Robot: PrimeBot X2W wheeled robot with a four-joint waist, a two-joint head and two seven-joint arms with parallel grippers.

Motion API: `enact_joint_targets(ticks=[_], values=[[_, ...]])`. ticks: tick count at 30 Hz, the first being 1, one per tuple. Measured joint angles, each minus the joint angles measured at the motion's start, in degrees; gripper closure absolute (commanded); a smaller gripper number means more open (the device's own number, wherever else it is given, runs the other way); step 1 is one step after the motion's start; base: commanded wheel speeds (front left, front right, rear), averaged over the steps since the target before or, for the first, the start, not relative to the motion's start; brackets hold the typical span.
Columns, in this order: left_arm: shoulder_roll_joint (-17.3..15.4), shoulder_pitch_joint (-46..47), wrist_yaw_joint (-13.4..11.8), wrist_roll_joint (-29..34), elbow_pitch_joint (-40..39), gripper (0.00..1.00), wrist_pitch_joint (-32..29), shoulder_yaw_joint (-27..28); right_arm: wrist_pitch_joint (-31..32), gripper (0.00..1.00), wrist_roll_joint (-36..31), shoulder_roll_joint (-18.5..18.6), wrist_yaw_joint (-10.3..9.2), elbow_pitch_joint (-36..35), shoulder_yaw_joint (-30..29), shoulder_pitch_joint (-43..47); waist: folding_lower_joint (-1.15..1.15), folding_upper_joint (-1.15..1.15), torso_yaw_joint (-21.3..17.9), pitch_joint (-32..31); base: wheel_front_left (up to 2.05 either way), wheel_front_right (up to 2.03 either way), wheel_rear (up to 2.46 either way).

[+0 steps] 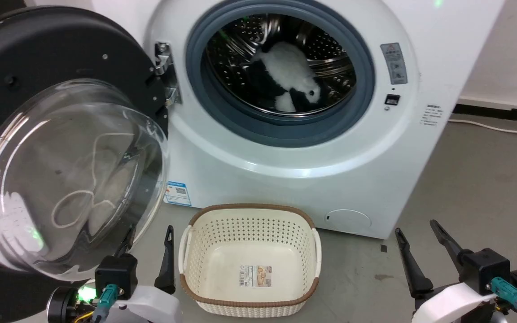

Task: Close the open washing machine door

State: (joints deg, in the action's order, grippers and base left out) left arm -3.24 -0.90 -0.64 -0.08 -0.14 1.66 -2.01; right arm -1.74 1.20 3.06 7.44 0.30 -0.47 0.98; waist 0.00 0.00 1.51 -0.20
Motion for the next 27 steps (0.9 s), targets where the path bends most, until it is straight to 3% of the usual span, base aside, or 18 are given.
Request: enact_joint_targets(ticks=[11,27], values=[[-1.2,-0.01,-0.45,0.0,-0.32,0.0,1.72,-1.76,-1.53,0.0,1.12,0.0,0.0,0.09,0.59,0.84,0.0,0.0,4.62,-0.74,0.0,0.0,0.0],[-2.64,-0.7,-3.22,0.0,-2.59,0.0,3.52,-2.64,-3.49,0.0,1.38,0.0,0.0,1.92,4.26,-0.18,0.01,0.0,9.42,-0.25,0.0,0.0,0.0]])
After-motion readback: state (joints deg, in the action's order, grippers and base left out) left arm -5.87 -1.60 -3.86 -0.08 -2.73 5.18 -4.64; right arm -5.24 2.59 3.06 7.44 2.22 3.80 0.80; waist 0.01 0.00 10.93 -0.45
